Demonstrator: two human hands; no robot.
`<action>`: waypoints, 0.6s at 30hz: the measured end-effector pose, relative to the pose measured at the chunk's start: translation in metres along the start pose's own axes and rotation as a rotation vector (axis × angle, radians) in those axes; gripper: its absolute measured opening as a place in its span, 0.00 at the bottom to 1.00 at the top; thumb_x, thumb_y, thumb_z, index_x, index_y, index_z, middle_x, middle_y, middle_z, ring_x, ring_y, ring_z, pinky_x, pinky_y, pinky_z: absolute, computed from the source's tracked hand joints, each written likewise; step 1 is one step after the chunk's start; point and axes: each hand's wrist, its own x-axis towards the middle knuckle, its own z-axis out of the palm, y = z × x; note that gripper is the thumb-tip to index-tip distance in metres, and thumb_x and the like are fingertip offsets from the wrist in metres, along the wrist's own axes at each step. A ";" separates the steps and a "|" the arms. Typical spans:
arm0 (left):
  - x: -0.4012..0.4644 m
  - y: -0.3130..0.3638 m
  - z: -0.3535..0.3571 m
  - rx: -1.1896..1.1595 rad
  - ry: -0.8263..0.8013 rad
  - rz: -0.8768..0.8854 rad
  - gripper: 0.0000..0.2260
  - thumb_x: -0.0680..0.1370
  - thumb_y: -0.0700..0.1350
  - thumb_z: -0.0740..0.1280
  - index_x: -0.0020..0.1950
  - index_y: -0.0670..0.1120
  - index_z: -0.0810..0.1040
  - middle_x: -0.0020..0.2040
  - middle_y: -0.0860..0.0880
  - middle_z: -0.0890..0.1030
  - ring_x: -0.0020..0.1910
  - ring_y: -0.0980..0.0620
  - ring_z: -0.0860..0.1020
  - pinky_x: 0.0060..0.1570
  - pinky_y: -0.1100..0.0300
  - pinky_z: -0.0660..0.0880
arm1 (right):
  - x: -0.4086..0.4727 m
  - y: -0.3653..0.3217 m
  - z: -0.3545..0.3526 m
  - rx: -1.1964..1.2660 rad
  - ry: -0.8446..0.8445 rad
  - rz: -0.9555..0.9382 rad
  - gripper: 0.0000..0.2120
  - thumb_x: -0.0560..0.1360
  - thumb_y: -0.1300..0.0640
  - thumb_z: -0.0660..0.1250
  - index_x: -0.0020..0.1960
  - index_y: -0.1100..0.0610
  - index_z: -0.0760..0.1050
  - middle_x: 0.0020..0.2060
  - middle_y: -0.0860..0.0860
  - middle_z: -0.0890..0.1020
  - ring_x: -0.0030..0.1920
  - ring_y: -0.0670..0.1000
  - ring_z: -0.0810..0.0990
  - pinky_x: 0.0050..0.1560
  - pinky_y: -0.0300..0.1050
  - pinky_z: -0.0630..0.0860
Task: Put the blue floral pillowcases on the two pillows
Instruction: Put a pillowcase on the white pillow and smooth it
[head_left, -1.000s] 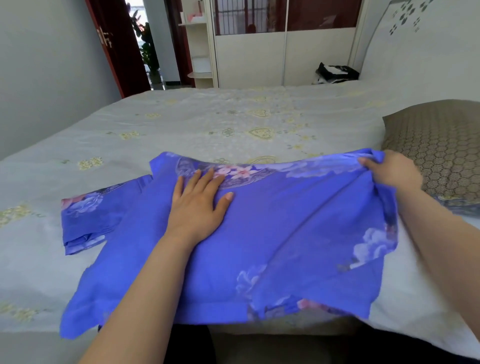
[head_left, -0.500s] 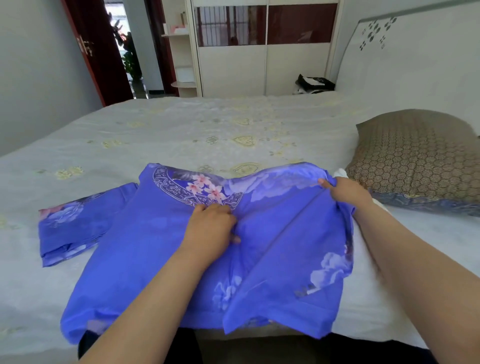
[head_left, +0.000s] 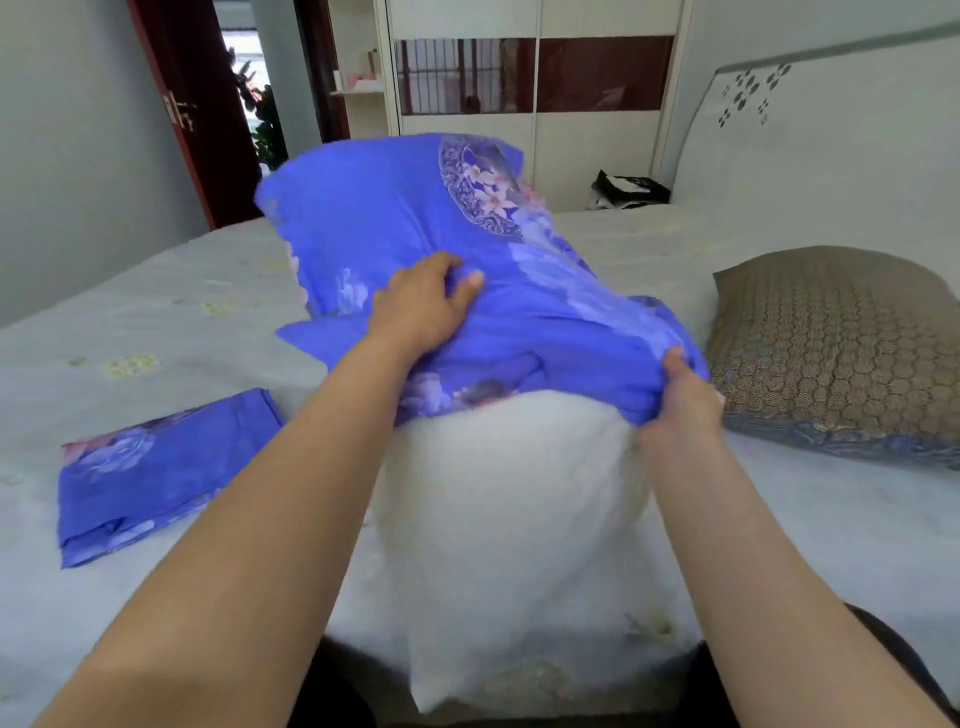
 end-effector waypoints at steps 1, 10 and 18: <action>-0.009 -0.006 0.012 -0.025 -0.147 -0.005 0.28 0.75 0.66 0.58 0.69 0.51 0.69 0.67 0.48 0.73 0.66 0.44 0.71 0.65 0.50 0.68 | -0.001 0.008 0.002 -0.086 0.040 -0.027 0.15 0.73 0.58 0.70 0.58 0.59 0.72 0.48 0.53 0.80 0.44 0.52 0.80 0.40 0.40 0.79; -0.091 -0.012 0.047 0.496 -0.279 0.097 0.08 0.78 0.50 0.61 0.50 0.48 0.65 0.48 0.50 0.77 0.49 0.45 0.76 0.54 0.52 0.64 | 0.005 0.032 0.000 -0.750 -0.080 -0.230 0.08 0.72 0.60 0.64 0.36 0.55 0.67 0.33 0.51 0.70 0.37 0.52 0.68 0.32 0.40 0.65; -0.128 0.009 0.064 0.299 0.192 0.328 0.08 0.72 0.46 0.59 0.41 0.47 0.77 0.33 0.48 0.78 0.29 0.45 0.77 0.30 0.60 0.68 | 0.003 0.010 -0.017 -0.929 -0.327 -0.271 0.09 0.74 0.56 0.67 0.47 0.62 0.76 0.41 0.53 0.77 0.43 0.51 0.75 0.44 0.44 0.70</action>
